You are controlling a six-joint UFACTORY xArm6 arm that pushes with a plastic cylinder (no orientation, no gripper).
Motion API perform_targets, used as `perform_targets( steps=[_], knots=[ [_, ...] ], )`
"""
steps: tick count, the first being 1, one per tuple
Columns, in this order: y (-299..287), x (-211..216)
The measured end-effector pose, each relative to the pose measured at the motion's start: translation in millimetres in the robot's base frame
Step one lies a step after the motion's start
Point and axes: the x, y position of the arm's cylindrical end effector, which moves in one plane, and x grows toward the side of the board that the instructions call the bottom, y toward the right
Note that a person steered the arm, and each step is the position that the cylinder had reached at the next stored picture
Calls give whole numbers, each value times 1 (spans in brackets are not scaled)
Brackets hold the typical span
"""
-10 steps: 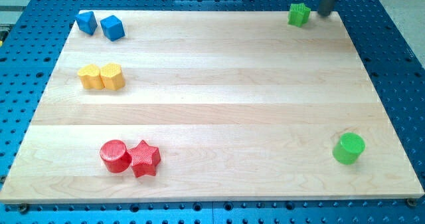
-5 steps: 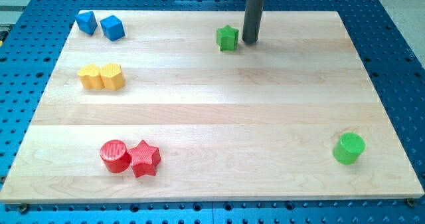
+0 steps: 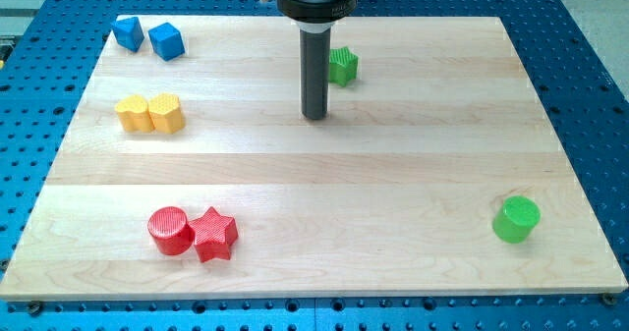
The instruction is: Push the green circle to the green star
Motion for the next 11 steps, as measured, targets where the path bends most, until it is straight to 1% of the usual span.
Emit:
perform_targets(
  steps=[1, 2, 3, 4, 5, 6, 7, 8, 9, 10, 11],
  knots=[
    [0, -30],
    [-10, -26],
    [5, 3],
    [20, 19],
    [97, 57],
    [217, 75],
    [263, 135],
    [213, 167],
    [212, 174],
    [191, 201],
    [125, 166]
  ],
)
